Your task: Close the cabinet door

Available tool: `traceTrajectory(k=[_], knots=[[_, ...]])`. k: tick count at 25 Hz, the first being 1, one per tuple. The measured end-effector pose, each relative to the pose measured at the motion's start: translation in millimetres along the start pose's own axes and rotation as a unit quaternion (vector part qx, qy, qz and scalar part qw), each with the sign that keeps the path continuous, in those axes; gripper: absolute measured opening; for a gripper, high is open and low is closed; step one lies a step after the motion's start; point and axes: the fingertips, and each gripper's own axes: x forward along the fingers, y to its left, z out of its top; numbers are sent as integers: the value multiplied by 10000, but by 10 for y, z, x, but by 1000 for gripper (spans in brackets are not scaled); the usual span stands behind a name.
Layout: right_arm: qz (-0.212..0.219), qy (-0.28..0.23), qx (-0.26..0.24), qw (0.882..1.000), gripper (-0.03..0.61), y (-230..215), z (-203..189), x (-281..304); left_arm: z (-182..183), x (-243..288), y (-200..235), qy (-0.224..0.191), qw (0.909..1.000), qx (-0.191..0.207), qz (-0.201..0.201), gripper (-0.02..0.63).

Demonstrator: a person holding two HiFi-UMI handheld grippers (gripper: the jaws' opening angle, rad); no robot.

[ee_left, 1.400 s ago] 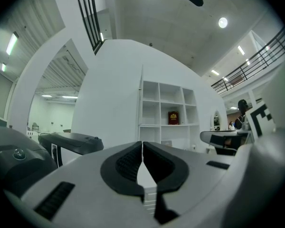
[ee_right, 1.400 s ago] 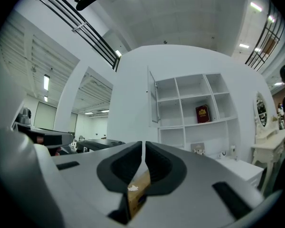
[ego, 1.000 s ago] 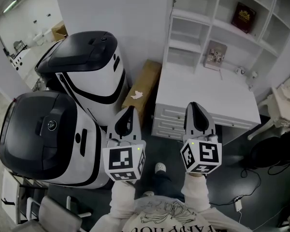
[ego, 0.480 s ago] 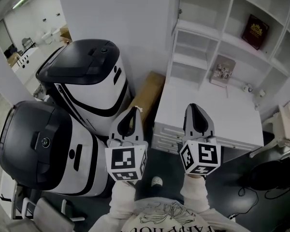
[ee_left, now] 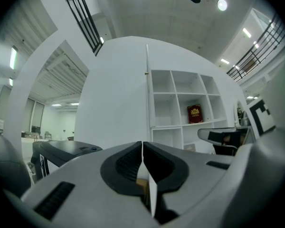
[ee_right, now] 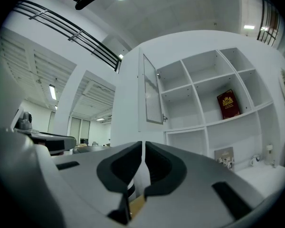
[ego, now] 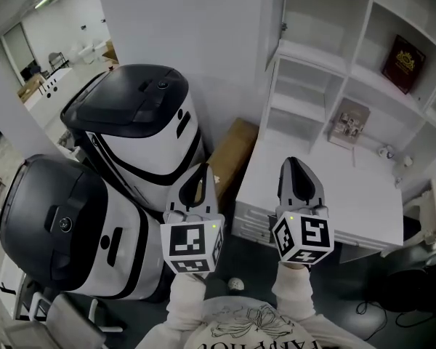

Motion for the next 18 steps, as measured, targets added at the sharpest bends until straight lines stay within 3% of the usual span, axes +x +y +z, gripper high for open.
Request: traceTrajectory(k=[18], knots=[[190,-17,10,9998,20,-35,68,814,14,674,316,75,9998,57,160,8]])
